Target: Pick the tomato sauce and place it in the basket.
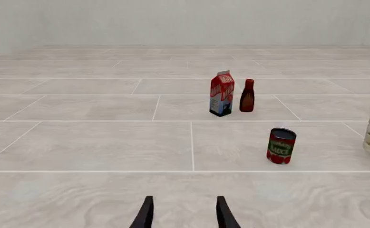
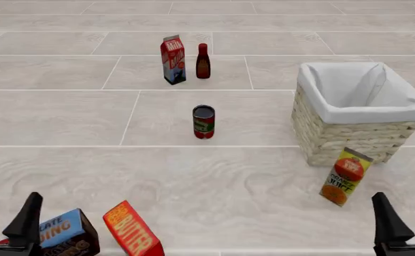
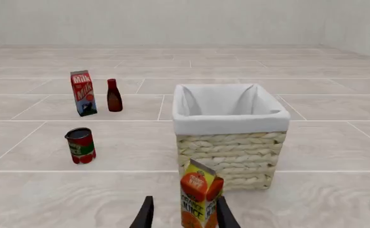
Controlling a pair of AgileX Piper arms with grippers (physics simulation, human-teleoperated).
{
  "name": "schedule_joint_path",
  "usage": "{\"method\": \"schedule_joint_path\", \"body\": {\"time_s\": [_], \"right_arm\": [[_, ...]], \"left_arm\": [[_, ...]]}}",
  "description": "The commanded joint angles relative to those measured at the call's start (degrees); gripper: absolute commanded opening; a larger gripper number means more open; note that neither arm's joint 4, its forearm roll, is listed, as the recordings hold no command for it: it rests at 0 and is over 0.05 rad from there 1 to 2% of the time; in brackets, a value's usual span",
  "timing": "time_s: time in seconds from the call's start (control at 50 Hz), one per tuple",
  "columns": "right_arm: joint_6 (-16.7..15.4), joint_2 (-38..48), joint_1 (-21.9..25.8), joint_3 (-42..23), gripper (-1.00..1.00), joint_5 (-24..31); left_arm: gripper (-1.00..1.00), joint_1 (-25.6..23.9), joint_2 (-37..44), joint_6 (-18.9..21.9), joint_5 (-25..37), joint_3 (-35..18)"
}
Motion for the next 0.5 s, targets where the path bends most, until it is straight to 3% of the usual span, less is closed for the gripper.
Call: {"method": "schedule_joint_path", "body": {"time_s": [0.02,0.5], "right_arm": [[-0.1,1.0,-0.1,-0.1,1.0,-0.5],[-0.4,4.2,0.2,0.0,1.0,-3.4]], "left_arm": [[1.0,0.0,0.3,0.0,-0.1,-0.2],[1.0,0.0,0.3,0.0,-0.1,-0.2]]}}
